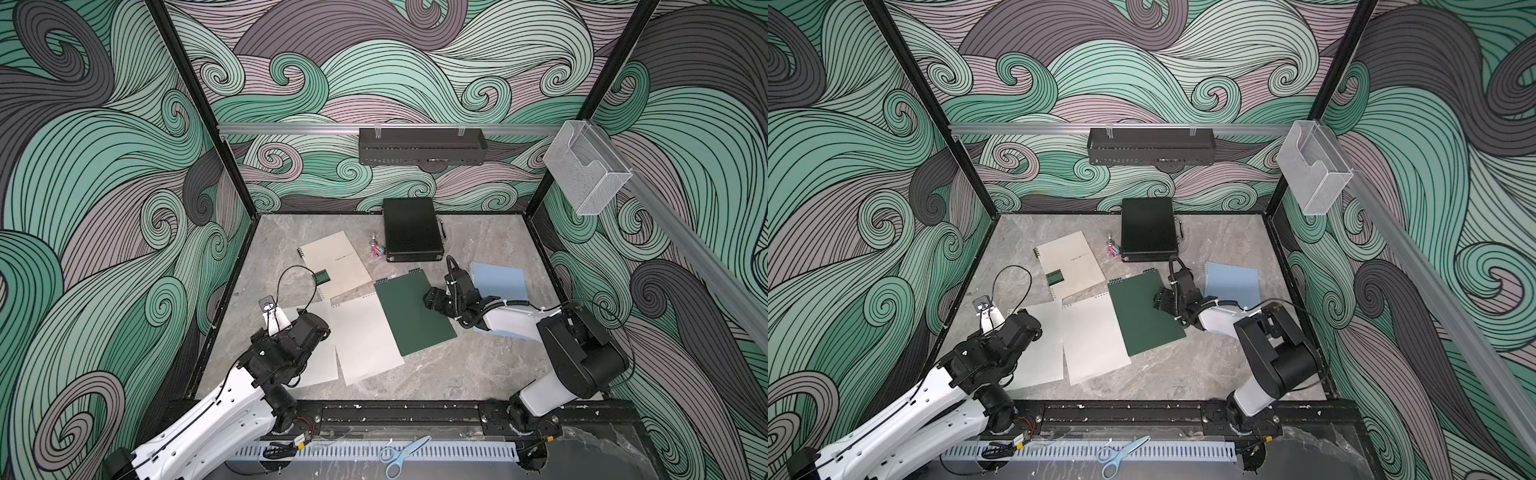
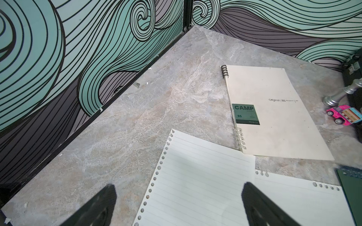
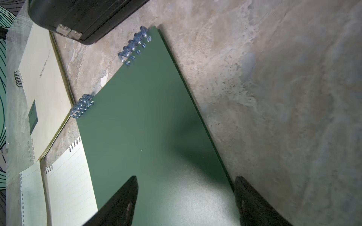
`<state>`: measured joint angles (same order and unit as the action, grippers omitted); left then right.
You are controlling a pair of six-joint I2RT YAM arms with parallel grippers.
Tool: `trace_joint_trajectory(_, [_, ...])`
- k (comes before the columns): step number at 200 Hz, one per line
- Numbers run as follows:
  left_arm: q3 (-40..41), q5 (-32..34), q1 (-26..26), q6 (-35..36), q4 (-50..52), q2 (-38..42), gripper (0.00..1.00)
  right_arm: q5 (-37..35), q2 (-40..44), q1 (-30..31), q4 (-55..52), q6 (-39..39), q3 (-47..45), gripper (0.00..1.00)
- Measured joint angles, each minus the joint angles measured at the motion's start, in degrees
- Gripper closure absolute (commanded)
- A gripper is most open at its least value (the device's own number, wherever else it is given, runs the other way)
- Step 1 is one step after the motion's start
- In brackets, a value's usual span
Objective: Tear off pages from different notebooks
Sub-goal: Move the notebook to the center of the board.
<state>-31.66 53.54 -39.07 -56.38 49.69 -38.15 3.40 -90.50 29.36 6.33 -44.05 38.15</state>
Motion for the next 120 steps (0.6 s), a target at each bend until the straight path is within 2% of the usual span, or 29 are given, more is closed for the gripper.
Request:
trace_joint_trajectory(34, [0.0, 0.0, 0.0, 0.0, 0.0, 0.0, 0.01, -2.0, 5.0, 1.3, -4.1, -0.7, -0.9, 0.22])
trace_joint_trajectory(70, [-0.2, -2.1, 0.0, 0.0, 0.1, 0.0, 0.02, -9.1, 18.2, 0.8, -11.2, 1.2, -0.9, 0.18])
trace_joint_trajectory(93, [-4.0, -9.2, 0.0, -0.5, 1.5, -0.2, 0.02, -13.8, 27.9, -1.9, -14.6, 3.8, -1.7, 0.13])
trace_joint_trajectory(120, [-14.8, -21.3, 0.0, -1.0, 1.7, -2.4, 0.03, -18.1, 37.4, -8.6, -17.7, 6.6, -5.6, 0.12])
